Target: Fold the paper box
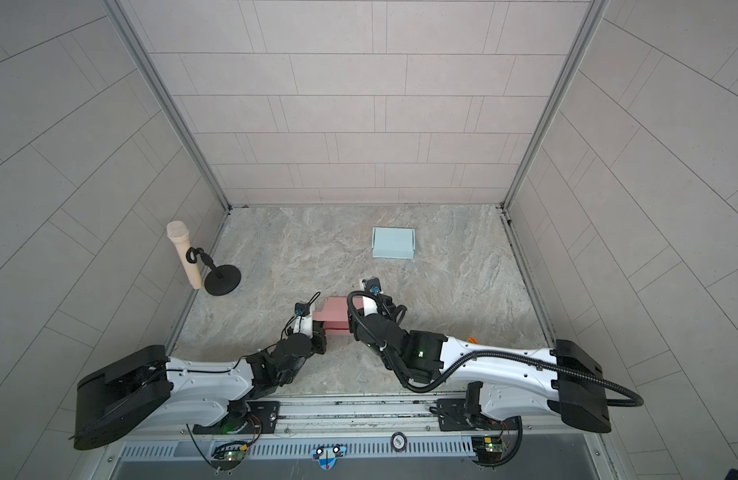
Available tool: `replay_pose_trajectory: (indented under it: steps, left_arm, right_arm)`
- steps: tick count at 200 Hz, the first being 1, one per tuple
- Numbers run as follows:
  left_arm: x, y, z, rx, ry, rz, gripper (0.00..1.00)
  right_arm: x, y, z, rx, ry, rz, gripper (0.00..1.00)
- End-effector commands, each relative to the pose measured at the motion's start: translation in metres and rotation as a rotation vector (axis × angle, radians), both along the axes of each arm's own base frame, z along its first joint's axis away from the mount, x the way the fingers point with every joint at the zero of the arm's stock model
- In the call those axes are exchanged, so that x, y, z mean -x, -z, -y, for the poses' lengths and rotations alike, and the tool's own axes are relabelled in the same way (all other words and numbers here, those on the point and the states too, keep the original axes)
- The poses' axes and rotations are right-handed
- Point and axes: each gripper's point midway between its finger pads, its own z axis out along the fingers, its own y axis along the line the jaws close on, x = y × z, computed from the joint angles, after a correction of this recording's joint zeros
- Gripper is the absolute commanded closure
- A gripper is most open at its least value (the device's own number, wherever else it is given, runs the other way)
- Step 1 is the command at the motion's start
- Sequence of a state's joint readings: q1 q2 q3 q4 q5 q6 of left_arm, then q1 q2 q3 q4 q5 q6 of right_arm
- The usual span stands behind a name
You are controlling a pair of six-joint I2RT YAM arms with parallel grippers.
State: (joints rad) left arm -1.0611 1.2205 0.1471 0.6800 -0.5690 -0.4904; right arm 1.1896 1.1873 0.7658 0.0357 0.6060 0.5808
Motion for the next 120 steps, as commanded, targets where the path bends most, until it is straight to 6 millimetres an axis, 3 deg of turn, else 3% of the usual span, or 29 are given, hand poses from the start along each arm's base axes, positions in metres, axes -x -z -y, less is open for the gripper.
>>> replay_pose_trajectory:
  steps: [1,61,69,93,120]
  left_arm:
    - [0.007,0.010,-0.006,-0.046,-0.005,-0.015,0.89]
    - [0.031,0.007,0.001,-0.075,0.045,-0.021,0.70]
    - [0.034,0.007,0.001,-0.077,0.054,-0.030,0.61]
    - [0.047,0.006,0.000,-0.076,0.084,-0.076,0.20]
    - [0.061,0.002,-0.007,-0.043,0.109,-0.184,0.00]
  right_arm:
    - [0.003,0.030,-0.001,0.032,0.000,-0.101,0.33]
    - [0.002,0.068,0.006,0.089,0.032,-0.141,0.34]
    - [0.002,0.073,0.007,0.094,0.037,-0.146,0.34]
    - [0.003,0.087,0.010,0.103,0.047,-0.163,0.34]
    - [0.004,0.099,0.012,0.116,0.054,-0.181,0.35]
